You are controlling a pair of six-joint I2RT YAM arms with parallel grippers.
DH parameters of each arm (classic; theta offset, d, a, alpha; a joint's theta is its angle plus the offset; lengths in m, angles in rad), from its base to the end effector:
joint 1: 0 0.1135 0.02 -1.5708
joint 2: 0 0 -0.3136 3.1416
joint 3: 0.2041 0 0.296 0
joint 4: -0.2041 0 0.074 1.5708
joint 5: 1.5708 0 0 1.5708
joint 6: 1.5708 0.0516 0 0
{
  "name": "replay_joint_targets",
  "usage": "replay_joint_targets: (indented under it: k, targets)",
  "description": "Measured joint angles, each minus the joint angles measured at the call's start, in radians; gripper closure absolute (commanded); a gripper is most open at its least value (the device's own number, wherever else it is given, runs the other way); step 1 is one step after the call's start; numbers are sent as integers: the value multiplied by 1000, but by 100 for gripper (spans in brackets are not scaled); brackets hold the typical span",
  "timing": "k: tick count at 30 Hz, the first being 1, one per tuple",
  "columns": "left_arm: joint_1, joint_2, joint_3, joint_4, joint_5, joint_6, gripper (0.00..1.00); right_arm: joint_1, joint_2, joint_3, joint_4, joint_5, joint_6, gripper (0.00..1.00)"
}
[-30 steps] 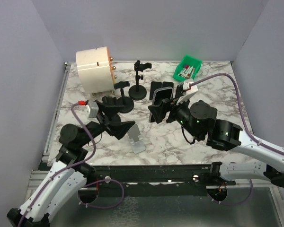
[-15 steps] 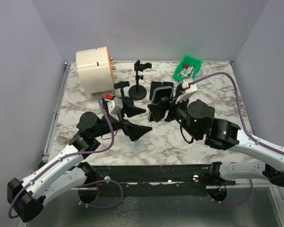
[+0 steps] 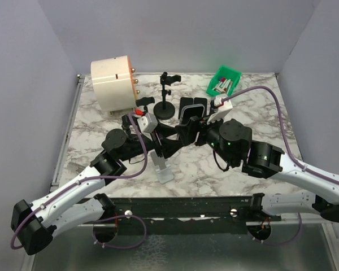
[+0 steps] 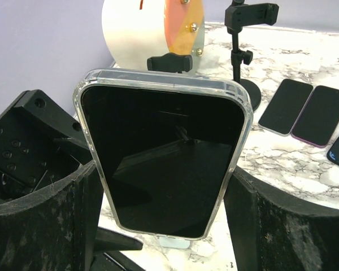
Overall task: Remove the phone from the phone stand
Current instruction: Place the phone at the center of the board.
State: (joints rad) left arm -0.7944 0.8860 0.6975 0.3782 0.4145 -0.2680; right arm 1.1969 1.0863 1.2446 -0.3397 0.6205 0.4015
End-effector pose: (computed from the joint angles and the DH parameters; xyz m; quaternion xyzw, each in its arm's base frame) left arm 0.1510 -0.1834 0.3839 0.3153 0.5606 -0.4952 0.5840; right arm 0.1246 0.2355 0.4750 -0.1031 0.7502 0.2734 0.5932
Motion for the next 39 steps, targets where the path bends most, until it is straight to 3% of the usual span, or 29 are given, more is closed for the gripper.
replay_joint_targets:
  k: [5,8,10,14,20,30,39]
  targets:
    - [-3,18,0,-1,-2,6,86,0,0,0,0,0,6,48]
    - [-11,21,0,-2,-9,9,94,0,5,1,-2,5,9,46]
    - [-11,22,0,-2,-18,7,100,0,11,7,-6,11,10,36]
    - [-11,21,0,-2,-31,9,100,-1,15,11,-7,13,12,13]
    - [-11,9,0,-5,-49,14,100,-1,4,11,17,-34,15,1]
    - [-14,-41,-10,3,-95,1,100,-6,-41,-1,50,-143,-13,1]
    - [-13,-128,-34,5,-180,-28,100,0,-293,-180,176,-396,-90,2]
